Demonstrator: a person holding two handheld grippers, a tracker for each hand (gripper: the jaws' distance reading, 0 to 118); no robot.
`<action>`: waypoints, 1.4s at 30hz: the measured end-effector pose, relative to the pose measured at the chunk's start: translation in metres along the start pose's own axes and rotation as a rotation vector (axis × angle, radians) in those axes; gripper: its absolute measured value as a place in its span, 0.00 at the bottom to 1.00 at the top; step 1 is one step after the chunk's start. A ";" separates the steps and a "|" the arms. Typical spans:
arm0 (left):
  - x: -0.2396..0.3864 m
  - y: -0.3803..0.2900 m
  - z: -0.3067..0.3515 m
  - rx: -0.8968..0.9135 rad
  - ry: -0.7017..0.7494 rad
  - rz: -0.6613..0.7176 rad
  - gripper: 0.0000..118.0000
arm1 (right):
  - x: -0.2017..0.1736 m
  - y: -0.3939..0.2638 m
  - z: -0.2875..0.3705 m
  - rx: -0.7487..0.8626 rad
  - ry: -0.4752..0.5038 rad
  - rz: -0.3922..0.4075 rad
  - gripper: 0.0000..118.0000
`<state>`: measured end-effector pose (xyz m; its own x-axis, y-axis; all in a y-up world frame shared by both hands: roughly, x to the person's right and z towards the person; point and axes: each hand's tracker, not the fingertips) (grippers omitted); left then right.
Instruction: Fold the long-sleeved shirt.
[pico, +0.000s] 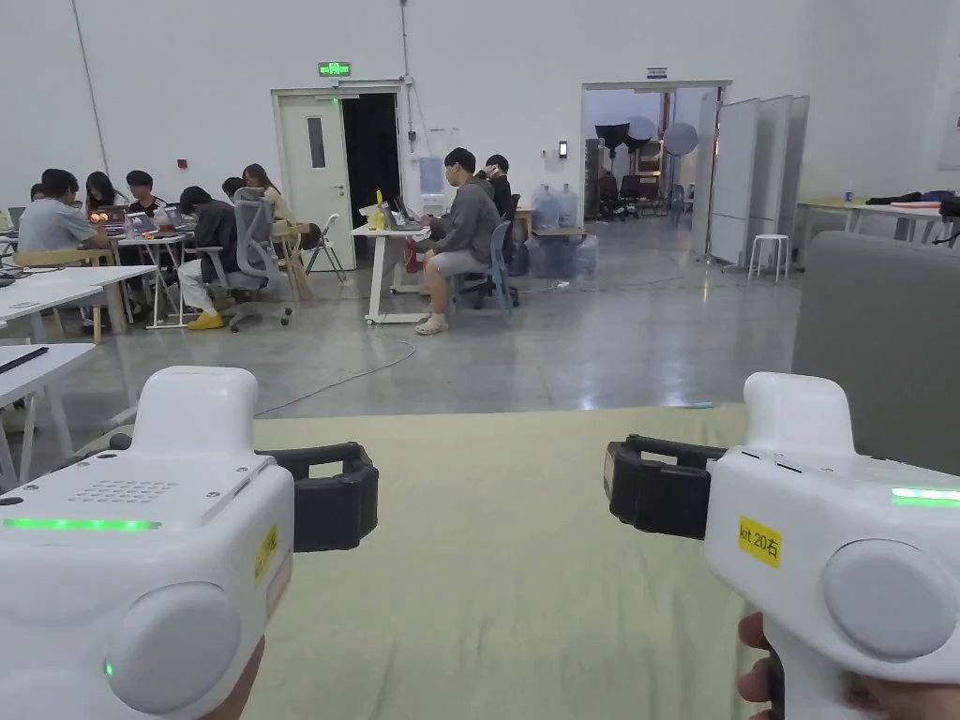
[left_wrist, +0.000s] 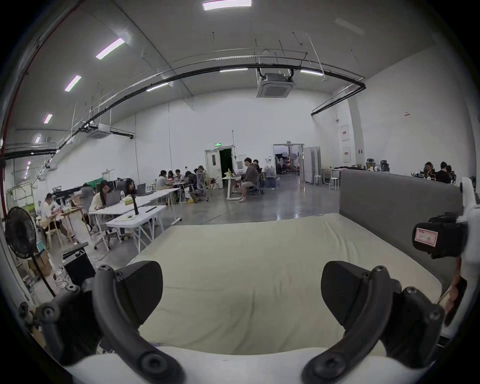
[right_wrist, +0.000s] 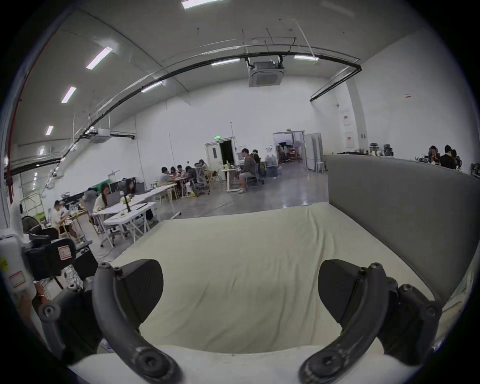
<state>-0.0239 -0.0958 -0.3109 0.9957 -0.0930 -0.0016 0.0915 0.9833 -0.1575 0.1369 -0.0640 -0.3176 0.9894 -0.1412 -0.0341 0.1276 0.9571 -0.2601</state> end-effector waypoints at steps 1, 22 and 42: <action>0.000 -0.001 -0.001 0.015 0.002 -0.010 1.00 | -0.001 0.000 0.000 -0.001 0.006 -0.001 1.00; 0.005 0.003 0.021 -0.025 -0.055 0.028 1.00 | -0.013 -0.005 0.002 -0.033 0.028 0.018 1.00; 0.003 0.003 0.025 -0.045 -0.087 0.043 1.00 | -0.021 -0.005 0.005 -0.032 0.008 0.033 1.00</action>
<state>-0.0202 -0.0893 -0.2869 0.9965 -0.0353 0.0764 0.0502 0.9778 -0.2032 0.1157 -0.0645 -0.3103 0.9924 -0.1121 -0.0509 0.0928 0.9528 -0.2891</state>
